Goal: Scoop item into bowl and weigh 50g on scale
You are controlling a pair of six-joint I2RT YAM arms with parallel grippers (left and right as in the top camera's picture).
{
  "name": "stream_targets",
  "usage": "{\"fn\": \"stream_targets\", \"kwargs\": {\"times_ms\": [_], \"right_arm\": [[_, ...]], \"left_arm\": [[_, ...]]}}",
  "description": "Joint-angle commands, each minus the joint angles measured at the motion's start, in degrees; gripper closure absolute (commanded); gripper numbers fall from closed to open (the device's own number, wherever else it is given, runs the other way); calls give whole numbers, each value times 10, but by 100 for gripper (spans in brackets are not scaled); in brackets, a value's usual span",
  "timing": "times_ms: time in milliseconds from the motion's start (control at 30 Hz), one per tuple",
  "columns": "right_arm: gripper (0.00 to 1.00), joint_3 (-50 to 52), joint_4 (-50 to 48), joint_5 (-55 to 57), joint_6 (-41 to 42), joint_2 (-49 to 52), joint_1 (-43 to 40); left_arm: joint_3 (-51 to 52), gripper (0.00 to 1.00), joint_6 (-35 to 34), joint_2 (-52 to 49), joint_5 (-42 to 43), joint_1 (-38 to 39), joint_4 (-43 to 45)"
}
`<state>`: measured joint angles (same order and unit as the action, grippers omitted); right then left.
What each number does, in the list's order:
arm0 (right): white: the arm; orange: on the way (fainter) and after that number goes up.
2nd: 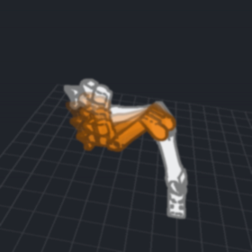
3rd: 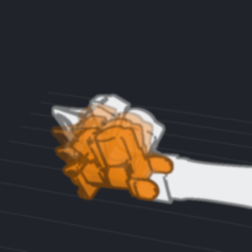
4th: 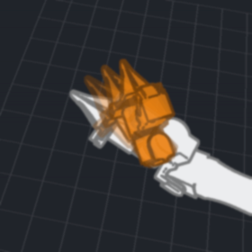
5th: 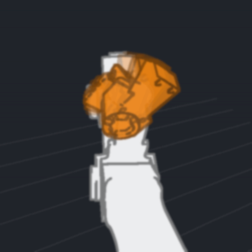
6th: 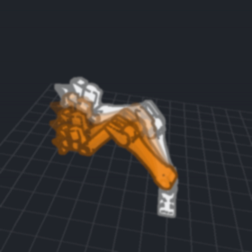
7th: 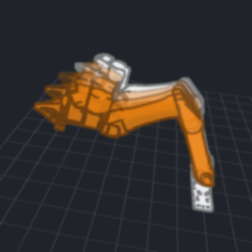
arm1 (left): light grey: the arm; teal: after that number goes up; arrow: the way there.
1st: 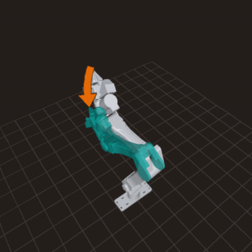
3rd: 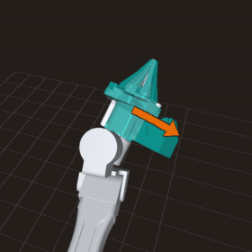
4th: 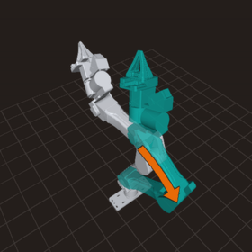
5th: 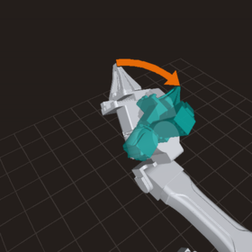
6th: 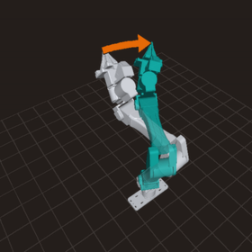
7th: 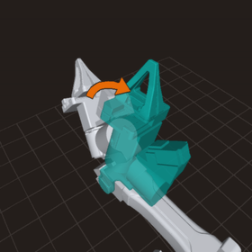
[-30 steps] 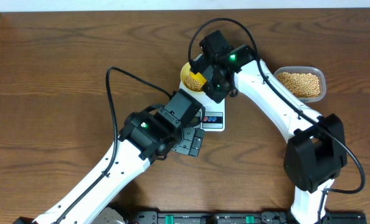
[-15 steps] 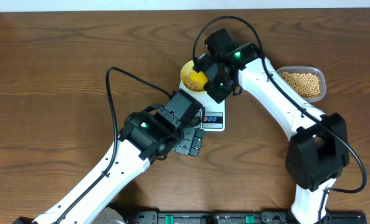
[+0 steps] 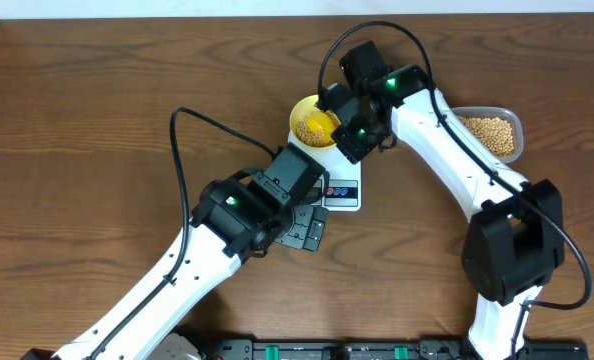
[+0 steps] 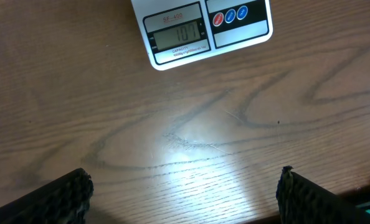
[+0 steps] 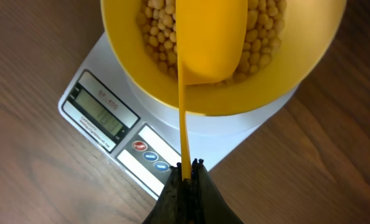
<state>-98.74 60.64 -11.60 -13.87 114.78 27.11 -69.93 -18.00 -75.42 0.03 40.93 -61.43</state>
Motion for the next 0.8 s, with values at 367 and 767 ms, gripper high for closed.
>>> {"fn": "stream_targets", "kwargs": {"times_ms": [367,767], "right_arm": [[99,4,7,-41,8,7,-2],[99,4,6,-63,22,7,-4]], "left_arm": [[-7,3,5,-3,-7,-1,-2],[-7,3,5,-3,-7,-1,-2]]}}
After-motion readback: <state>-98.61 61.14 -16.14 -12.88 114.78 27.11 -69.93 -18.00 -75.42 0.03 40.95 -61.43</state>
